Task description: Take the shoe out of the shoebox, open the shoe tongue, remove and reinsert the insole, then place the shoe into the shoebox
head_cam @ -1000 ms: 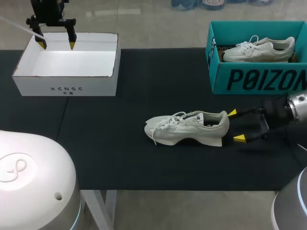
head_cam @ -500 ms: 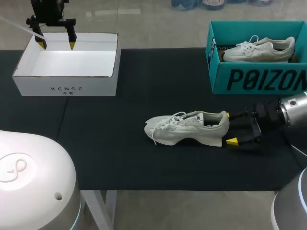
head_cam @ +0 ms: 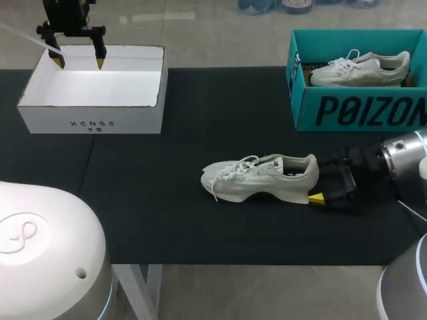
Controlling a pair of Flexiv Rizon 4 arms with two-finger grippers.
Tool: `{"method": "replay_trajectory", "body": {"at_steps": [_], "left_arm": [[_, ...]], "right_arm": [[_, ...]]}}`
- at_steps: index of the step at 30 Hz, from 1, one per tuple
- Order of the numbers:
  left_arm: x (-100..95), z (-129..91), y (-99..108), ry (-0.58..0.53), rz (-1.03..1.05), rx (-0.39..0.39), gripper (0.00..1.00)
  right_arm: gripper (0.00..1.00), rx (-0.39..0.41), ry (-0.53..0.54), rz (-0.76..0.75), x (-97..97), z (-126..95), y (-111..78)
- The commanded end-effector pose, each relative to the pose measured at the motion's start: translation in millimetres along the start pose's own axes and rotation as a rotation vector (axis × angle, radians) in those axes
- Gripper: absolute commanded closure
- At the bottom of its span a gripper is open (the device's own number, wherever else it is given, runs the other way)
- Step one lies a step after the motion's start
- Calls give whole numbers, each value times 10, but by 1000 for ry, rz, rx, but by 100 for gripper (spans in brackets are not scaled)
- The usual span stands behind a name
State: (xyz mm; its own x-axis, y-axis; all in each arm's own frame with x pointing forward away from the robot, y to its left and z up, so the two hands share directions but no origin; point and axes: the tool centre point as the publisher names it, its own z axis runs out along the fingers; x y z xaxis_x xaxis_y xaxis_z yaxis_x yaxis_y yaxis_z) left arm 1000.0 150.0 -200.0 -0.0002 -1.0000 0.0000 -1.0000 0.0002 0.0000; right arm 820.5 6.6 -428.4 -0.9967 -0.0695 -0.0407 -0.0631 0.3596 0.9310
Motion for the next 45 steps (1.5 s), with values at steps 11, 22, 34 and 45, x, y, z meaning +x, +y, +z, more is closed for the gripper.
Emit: {"method": "replay_trajectory", "body": {"at_steps": [11,22,34,45], "left_arm": [[1,0,0,0,0,0,0],[1,0,0,0,0,0,0],[1,0,0,0,0,0,0],[1,0,0,0,0,0,0]], "right_arm": [[0,-5,-2,20,24,68,5],[0,0,-6,33,56,105,1],[0,9,-6,40,40,174,-8],[0,26,4,32,-36,168,-1]]}}
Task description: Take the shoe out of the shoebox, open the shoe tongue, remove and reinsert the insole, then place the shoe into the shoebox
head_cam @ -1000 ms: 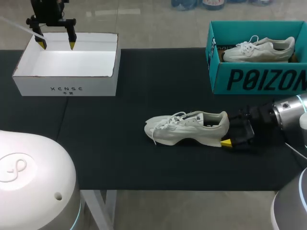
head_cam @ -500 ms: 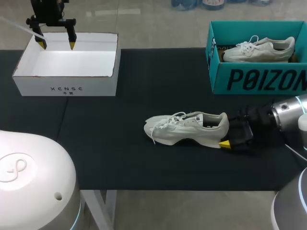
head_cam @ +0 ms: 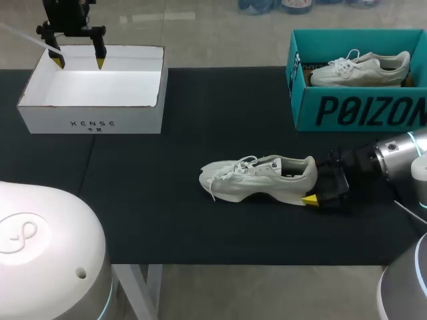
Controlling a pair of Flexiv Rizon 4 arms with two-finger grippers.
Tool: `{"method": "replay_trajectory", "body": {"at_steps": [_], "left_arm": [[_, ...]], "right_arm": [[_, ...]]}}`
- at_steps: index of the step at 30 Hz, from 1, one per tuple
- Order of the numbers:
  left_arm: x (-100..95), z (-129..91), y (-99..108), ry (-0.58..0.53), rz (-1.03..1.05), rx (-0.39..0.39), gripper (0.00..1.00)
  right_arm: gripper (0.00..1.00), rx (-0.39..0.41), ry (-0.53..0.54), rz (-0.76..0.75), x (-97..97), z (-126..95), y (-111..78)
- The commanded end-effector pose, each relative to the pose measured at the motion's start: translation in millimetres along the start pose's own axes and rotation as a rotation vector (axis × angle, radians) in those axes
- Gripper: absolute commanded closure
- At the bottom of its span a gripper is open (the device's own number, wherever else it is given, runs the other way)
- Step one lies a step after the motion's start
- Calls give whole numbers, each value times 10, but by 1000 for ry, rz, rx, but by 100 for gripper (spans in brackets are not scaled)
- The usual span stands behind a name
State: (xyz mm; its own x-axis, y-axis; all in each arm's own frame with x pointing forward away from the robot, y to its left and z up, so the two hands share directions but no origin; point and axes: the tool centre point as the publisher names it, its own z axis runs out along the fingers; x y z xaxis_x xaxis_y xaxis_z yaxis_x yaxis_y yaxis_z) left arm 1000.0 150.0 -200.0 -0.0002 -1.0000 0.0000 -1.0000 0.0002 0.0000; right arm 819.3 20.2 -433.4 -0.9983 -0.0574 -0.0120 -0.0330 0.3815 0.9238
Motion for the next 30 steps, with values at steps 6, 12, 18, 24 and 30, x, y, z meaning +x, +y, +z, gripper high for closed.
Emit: {"method": "replay_trajectory", "body": {"at_steps": [6,12,18,24,30], "left_arm": [[1,0,0,0,0,0,0],[1,0,0,0,0,0,0],[1,0,0,0,0,0,0],[1,0,0,0,0,0,0],[1,0,0,0,0,0,0]], "right_arm": [[0,5,6,1,-48,18,-10],[100,15,0,34,-37,46,-58],[100,15,0,34,-37,46,-58],[100,15,0,34,-37,46,-58],[100,15,0,34,-37,46,-58]]}}
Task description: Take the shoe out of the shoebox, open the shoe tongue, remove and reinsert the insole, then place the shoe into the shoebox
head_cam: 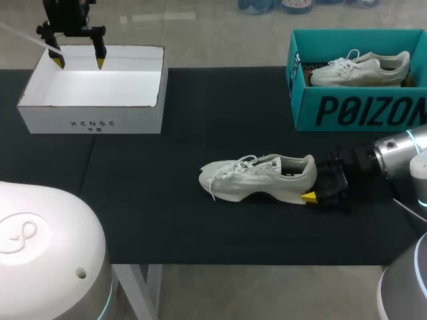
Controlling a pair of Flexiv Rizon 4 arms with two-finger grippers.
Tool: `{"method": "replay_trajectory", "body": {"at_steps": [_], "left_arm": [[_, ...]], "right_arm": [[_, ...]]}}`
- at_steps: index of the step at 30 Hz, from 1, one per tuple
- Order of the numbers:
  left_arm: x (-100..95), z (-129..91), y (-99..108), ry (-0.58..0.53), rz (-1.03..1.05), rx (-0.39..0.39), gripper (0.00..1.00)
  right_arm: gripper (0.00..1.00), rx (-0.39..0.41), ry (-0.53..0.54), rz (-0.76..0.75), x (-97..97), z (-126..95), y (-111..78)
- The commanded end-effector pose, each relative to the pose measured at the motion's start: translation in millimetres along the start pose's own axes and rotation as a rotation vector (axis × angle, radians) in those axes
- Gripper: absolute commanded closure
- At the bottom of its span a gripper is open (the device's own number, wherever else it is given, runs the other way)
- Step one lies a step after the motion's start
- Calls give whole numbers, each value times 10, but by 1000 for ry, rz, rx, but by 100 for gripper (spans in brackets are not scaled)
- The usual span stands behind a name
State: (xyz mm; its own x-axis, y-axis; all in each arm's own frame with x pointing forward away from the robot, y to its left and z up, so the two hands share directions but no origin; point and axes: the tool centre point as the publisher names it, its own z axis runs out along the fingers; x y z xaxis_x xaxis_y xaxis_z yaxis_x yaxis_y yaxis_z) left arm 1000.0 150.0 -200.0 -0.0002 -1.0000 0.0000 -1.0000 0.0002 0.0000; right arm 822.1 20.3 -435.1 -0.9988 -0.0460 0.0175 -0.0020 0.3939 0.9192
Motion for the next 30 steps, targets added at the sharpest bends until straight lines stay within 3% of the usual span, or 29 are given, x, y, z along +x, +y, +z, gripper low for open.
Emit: {"method": "replay_trajectory", "body": {"at_steps": [1,13,18,30], "left_arm": [[1,0,0,0,0,0,0],[1,0,0,0,0,0,0],[601,-38,259,-17,-16,-2,0],[1623,-89,779,-14,-63,-10,0]], "right_arm": [[100,3,-1,2,-10,40,-41],[100,3,-1,2,-10,40,-41],[100,3,-1,2,-10,40,-41],[100,3,-1,2,-10,40,-41]]}}
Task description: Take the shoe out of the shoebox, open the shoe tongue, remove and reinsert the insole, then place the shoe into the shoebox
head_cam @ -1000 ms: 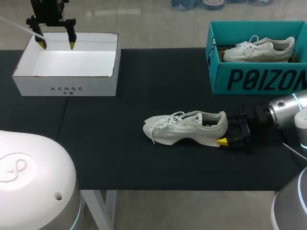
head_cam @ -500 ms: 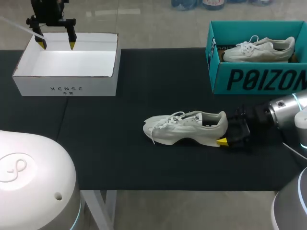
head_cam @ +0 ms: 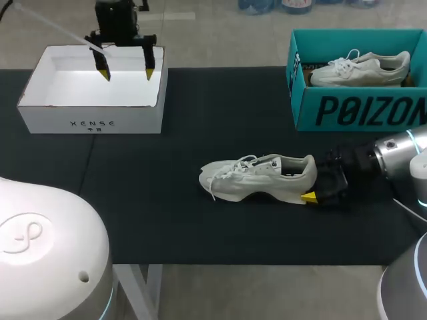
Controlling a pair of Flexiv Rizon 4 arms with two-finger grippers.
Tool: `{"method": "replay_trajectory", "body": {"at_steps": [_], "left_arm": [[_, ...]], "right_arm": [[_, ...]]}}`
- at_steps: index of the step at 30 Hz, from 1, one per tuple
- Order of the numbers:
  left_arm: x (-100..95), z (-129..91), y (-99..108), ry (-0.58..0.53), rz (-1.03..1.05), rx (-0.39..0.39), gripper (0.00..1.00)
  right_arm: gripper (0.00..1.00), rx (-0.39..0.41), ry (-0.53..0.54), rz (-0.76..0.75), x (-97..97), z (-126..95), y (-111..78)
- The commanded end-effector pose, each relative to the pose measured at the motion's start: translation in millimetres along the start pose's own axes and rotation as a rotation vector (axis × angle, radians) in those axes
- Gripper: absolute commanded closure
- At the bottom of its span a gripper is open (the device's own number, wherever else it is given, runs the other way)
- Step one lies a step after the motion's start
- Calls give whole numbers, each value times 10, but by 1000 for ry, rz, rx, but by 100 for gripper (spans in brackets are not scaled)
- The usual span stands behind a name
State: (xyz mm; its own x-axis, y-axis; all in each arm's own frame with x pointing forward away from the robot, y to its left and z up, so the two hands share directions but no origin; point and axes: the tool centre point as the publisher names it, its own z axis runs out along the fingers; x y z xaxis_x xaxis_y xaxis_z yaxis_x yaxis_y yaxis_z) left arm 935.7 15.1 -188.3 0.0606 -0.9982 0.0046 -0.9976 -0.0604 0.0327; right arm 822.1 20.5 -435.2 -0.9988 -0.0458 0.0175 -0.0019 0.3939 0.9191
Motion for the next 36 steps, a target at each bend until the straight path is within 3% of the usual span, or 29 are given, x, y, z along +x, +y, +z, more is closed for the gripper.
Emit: {"method": "replay_trajectory", "body": {"at_steps": [1,10,18,36], "left_arm": [[329,55,186,-11,-10,21,0],[720,329,511,63,-9,-44,0],[1012,400,919,81,53,-74,0],[1012,400,919,81,53,-74,0]], "right_arm": [[100,3,-1,2,-10,39,-41],[100,3,-1,2,-10,39,-41],[100,3,-1,2,-10,39,-41],[100,3,-1,2,-10,39,-41]]}}
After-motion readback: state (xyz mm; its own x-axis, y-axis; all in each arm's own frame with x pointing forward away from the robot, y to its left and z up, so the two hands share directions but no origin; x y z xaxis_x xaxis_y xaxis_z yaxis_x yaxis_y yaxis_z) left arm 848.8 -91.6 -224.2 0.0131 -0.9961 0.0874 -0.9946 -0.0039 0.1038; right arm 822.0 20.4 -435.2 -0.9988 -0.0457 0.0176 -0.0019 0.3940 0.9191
